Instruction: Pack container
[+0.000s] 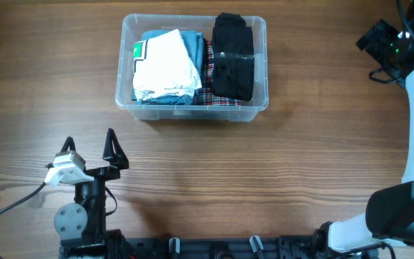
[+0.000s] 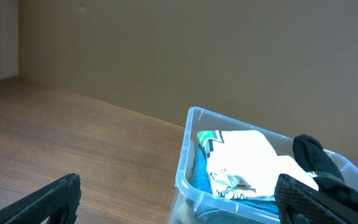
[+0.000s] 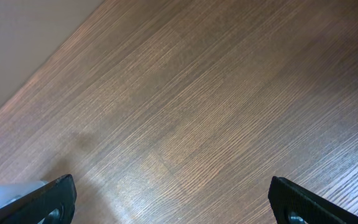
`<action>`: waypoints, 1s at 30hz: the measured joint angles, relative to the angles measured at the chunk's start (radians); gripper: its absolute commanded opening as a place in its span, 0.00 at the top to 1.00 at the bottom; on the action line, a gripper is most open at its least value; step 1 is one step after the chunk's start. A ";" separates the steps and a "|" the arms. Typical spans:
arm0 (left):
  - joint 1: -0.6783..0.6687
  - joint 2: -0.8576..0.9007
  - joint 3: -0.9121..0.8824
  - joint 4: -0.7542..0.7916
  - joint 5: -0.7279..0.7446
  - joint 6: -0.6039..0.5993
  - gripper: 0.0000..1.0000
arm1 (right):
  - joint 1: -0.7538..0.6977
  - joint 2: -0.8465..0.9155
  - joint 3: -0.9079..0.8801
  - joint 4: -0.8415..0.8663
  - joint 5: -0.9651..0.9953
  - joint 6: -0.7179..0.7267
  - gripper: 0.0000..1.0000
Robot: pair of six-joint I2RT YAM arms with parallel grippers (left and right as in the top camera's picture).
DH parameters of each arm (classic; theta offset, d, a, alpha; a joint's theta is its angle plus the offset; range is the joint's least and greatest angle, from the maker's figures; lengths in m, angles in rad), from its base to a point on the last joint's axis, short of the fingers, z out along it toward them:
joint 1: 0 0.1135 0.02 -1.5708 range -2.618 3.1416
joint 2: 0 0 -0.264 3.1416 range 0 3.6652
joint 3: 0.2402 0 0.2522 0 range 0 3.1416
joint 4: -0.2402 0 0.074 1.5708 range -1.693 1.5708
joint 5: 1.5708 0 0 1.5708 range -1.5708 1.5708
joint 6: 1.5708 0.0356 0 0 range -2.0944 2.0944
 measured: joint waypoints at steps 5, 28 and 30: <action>0.000 -0.003 -0.027 0.008 0.020 0.000 0.00 | 0.000 0.000 0.000 0.000 0.000 0.000 0.01; 0.000 -0.003 -0.122 0.011 0.041 0.000 0.00 | 0.000 0.000 0.000 0.000 0.000 0.000 0.00; 0.000 -0.003 -0.122 0.011 0.041 0.000 0.00 | 0.000 0.000 0.000 0.000 0.000 0.000 0.00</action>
